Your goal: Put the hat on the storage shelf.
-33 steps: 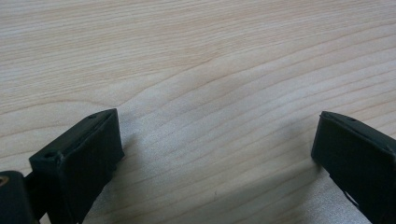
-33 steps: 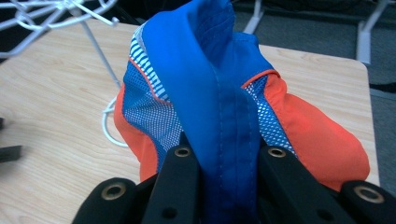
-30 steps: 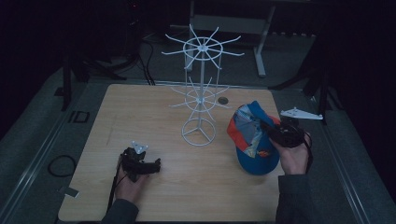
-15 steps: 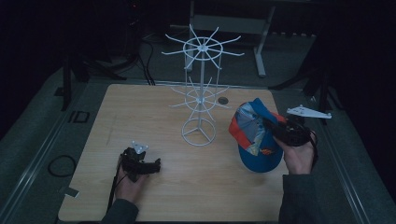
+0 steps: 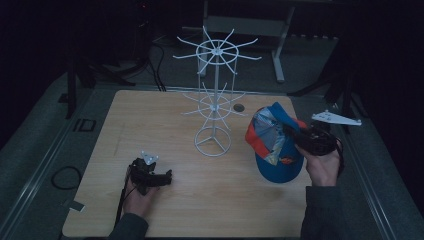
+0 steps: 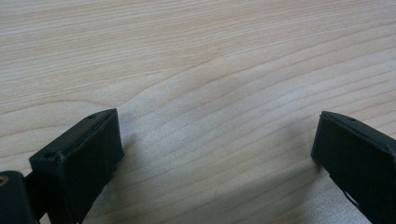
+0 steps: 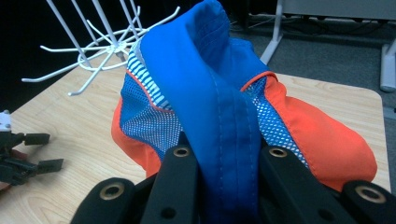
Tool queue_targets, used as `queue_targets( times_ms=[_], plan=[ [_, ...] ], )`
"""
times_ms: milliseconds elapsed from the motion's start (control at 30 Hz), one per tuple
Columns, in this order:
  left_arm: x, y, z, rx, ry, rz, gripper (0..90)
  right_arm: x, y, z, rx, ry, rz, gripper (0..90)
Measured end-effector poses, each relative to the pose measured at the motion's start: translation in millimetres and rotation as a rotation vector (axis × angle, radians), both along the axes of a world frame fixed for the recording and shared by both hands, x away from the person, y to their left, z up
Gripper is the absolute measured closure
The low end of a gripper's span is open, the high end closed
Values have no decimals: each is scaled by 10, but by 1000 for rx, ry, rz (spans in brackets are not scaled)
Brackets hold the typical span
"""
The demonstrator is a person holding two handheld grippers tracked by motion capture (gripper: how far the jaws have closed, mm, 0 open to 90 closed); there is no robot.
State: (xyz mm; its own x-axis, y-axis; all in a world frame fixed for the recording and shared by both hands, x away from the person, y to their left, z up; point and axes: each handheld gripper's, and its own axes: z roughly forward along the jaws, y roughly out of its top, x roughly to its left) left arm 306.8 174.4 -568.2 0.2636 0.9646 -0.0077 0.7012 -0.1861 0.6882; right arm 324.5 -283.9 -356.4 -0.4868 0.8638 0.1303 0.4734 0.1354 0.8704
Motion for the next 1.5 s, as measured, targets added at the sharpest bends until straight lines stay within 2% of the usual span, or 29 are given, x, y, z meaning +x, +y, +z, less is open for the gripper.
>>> queue_targets(
  times_ms=[967, 1500],
  plan=[
    [1, -1, -1, -1, -2, 1, 23, -60, 57, 289, 11, -61, 48, 818],
    [1, -1, -1, -1, -2, 1, 23, -100, 85, 462, 49, -96, 96, 818]
  ],
)
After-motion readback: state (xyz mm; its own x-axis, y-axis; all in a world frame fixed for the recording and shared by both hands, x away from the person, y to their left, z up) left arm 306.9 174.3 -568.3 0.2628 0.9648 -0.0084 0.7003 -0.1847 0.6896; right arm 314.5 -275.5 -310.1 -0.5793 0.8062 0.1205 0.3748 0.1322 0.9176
